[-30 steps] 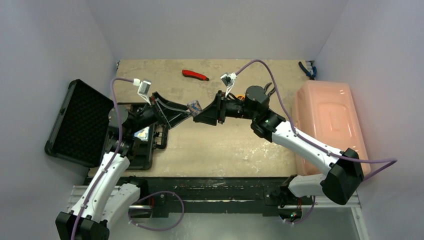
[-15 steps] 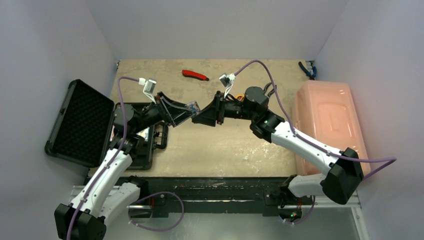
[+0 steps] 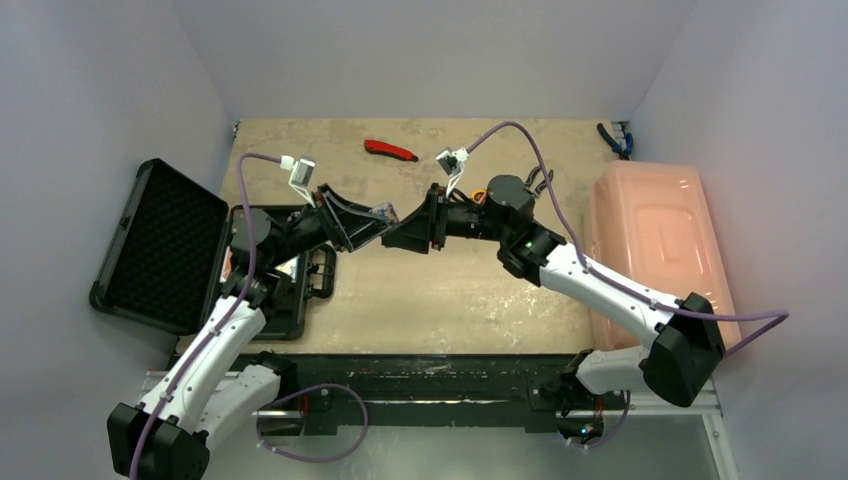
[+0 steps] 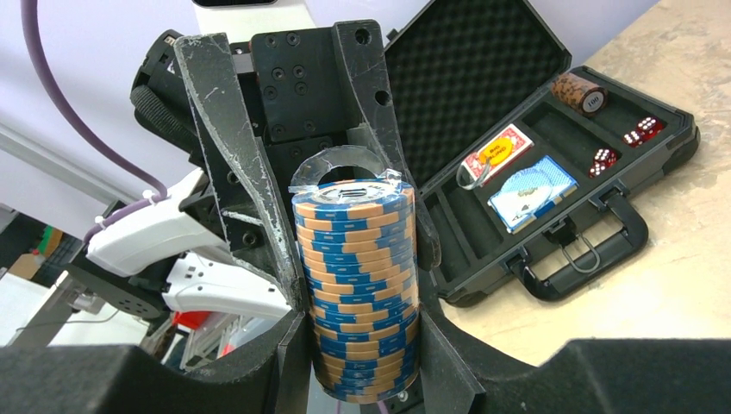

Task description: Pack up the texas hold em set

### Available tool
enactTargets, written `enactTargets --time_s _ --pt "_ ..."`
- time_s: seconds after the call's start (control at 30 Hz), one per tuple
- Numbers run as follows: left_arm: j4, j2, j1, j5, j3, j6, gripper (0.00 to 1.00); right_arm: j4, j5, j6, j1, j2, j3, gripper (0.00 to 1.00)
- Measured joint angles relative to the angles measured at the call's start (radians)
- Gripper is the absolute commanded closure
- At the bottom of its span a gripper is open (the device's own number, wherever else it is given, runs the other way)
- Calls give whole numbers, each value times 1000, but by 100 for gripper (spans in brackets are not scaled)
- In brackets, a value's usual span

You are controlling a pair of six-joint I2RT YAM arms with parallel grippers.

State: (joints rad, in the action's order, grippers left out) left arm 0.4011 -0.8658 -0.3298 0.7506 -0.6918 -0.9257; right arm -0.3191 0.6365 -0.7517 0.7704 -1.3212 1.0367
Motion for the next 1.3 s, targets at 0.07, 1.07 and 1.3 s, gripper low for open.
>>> enactTargets --time_s 0.07,1.07,1.3 --pt "2 -1 0 -2 0 -1 85 -19 -4 -7 1 0 -10 100" --pt "-531 -11 -13 -133 -202 277 100 117 -116 143 10 121 -29 18" --pt "-741 -8 -13 -251 -285 420 100 190 -176 209 10 167 -30 18"
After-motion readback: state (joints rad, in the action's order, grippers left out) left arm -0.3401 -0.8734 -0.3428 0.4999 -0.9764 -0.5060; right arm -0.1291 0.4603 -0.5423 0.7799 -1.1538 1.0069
